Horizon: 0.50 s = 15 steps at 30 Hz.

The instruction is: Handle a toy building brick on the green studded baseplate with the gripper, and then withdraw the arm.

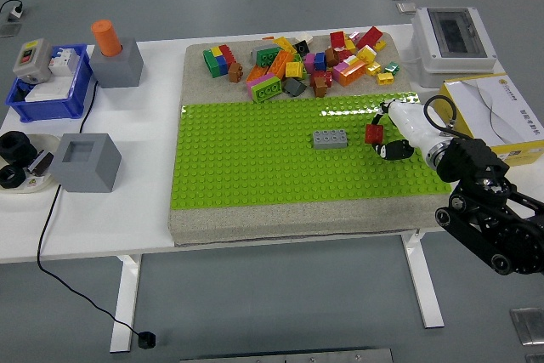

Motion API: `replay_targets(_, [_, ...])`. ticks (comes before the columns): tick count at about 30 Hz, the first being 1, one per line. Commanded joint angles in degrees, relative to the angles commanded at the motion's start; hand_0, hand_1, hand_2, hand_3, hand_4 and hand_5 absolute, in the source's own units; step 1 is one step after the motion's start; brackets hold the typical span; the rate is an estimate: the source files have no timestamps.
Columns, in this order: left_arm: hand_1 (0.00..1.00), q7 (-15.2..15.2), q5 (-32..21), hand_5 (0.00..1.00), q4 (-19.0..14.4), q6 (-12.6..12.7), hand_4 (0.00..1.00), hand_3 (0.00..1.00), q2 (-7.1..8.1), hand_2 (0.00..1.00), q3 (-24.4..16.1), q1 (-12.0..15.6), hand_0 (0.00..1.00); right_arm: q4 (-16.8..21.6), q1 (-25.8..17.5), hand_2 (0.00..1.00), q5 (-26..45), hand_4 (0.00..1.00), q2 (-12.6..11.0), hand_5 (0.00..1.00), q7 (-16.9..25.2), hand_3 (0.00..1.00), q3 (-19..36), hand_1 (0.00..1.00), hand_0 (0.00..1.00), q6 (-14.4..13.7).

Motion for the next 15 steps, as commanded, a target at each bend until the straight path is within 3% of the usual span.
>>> replay_targets(15, [0.762,-0.05,0.21,0.779,0.00,0.13,0.998,0.535,-0.02,0.705,-0.08,-0.31,0.774,-8.62,3.47,0.880,2.33,0.686,3.17,0.195,4.13,0.541,-3.71,0.816,0.702,-1.95])
